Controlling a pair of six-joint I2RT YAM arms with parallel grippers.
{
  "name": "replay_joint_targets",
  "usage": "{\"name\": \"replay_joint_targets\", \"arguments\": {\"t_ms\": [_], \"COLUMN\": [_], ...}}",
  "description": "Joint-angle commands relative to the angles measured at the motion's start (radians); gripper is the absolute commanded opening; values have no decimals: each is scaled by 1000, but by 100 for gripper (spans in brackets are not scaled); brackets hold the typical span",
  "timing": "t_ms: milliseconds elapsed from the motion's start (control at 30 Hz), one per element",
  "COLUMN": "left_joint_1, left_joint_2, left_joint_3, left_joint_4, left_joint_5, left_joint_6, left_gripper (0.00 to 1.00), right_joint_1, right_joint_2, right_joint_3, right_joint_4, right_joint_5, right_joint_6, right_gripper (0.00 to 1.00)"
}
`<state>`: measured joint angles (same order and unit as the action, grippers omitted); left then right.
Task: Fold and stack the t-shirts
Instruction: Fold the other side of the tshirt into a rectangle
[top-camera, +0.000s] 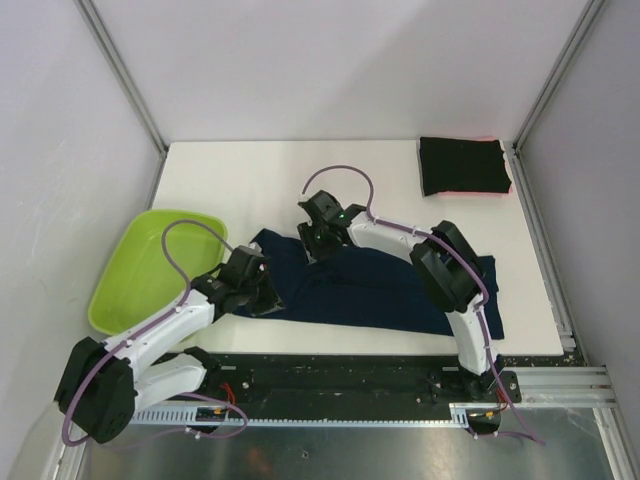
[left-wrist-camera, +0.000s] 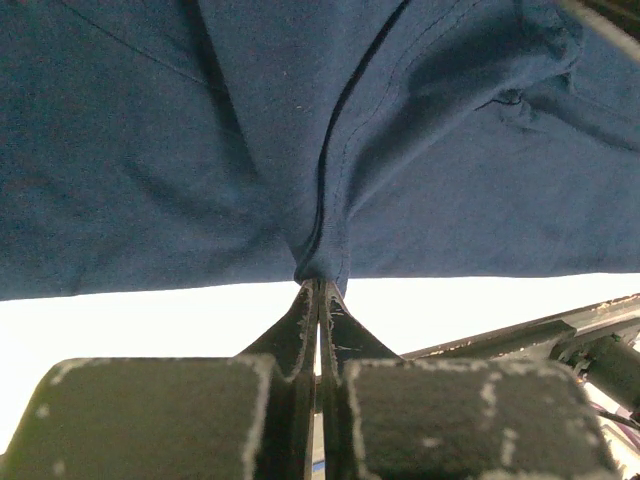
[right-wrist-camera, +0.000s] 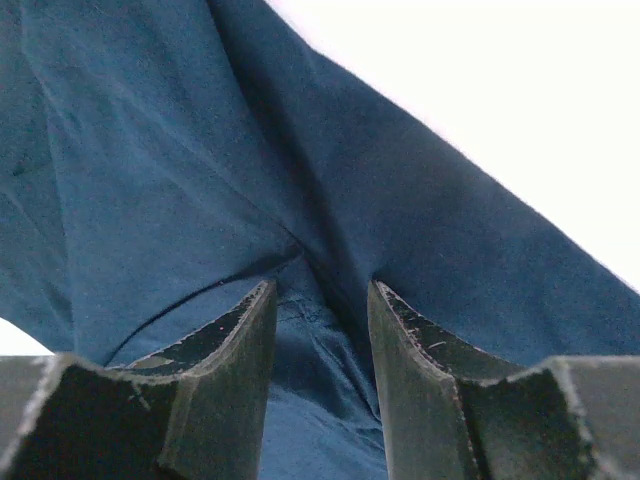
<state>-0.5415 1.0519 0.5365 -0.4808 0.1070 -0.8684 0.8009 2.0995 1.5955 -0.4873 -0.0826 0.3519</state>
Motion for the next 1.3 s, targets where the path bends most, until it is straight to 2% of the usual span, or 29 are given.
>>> {"name": "replay_joint_targets", "arguments": {"t_ms": [0,433,533,700,867,1067,1267], "left_joint_1": [-10,-10,-10,-11,-10,-28,-35], "left_joint_2": [-25,-37,-47,-66,-80,-108,-112], "left_joint_3": [-3,1,1,-5,-24,-55,-51], "left_joint_4": [6,-6,-13,-29,-48,-60,-66], "left_joint_5": [-22,-24,-24,-23,-26,-32,-57], "left_joint_6": [-31,-35,-38,-48,-71,-130,-144], "left_gripper": [0,0,0,0,0,0,0], "right_joint_1": [15,44,47,47,47,46,46], "right_joint_2": [30,16,8,-2,-31,-72,-107], "right_joint_3": [46,60,54,45,29,-16,-58], "right_joint_4": [-13,-31,-31,-33,-29,-12,7], "right_joint_5": [-24,31,37,50,67,82,116], "right_joint_6": [-28,-30,-28,-21,-16,-1,20], "right_gripper": [47,43,38,23,14,7,5]}}
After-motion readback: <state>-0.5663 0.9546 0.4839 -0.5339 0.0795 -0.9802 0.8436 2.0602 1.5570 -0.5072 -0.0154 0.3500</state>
